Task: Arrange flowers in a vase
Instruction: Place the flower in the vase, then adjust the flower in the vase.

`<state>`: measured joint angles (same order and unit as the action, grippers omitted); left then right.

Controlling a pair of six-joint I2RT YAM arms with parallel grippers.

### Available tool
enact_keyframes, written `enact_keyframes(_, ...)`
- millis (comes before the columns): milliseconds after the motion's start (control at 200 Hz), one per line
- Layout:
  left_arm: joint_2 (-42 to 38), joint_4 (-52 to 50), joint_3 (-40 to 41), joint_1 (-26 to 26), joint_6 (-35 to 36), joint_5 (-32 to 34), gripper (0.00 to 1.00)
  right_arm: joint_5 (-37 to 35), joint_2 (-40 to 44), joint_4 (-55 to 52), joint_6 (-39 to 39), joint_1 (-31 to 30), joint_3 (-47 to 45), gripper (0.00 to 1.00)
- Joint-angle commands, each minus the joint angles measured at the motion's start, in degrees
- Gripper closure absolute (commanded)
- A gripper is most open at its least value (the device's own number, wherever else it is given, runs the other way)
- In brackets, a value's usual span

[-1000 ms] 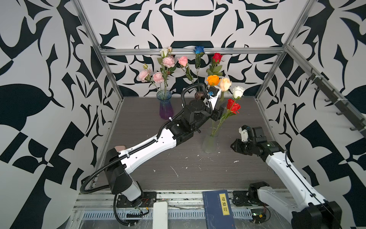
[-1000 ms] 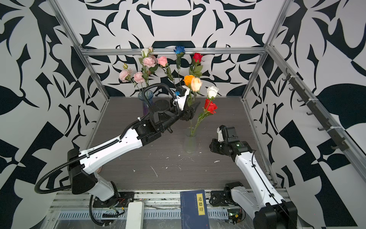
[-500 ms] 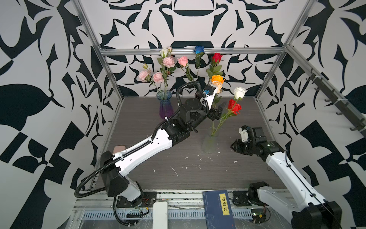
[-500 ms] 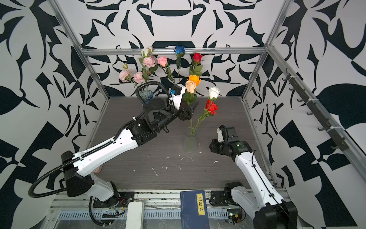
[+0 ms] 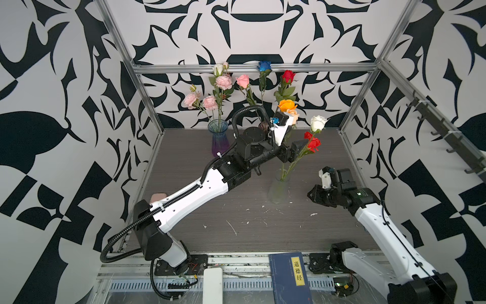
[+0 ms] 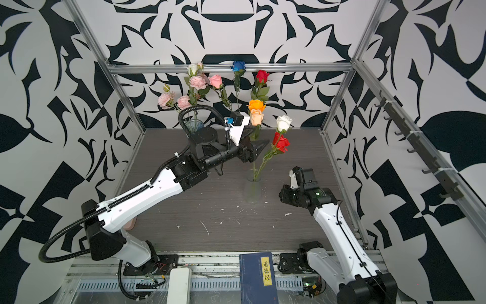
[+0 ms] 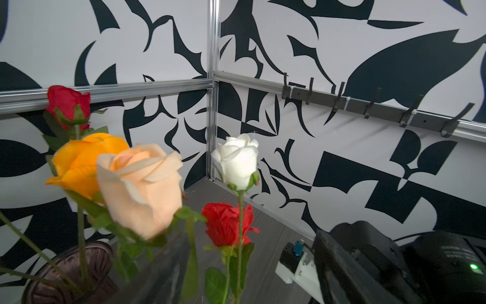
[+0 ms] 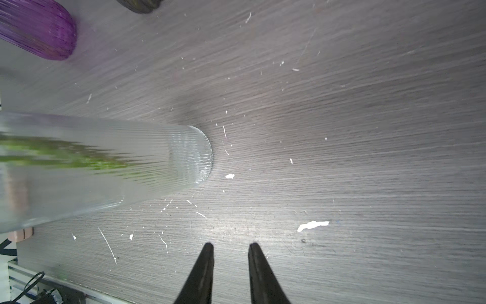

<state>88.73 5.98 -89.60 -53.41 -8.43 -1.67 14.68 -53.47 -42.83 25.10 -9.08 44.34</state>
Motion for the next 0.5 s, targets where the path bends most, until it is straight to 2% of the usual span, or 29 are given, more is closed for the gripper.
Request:
enact_keyframes(0, -4.9, 0.5, 2.8, 6.3, -8.0, -4.1, 0.26, -0.7, 1.1, -1.1, -0.2, 0.0, 2.8, 0.73)
enact_keyframes(85, -6.4, 5.8, 6.7, 14.7, -19.6, -15.7, 0.38, -0.7, 1.0, -1.1, -0.3, 0.0, 2.6, 0.73)
enact_keyframes(125, -6.6, 9.7, 8.3, 18.0, -25.4, -22.0, 0.40, -0.7, 1.0, -1.0, -0.3, 0.0, 2.5, 0.73)
enact_keyframes(185, -6.1, 14.9, 9.3, 21.0, -29.3, -27.9, 0.41, -0.6, 0.9, -0.7, -0.3, 0.0, 2.1, 0.73)
enact_keyframes(340, -3.4, 11.5, 4.8, 22.0, -28.9, -33.3, 0.35, -0.5, 1.1, -0.6, -0.2, 0.0, 1.7, 0.73)
enact_keyframes(495, 0.6, 11.5, 1.6, 21.1, -31.2, -34.8, 0.37, -0.7, 1.5, -0.7, -0.1, 0.0, 1.5, 0.73)
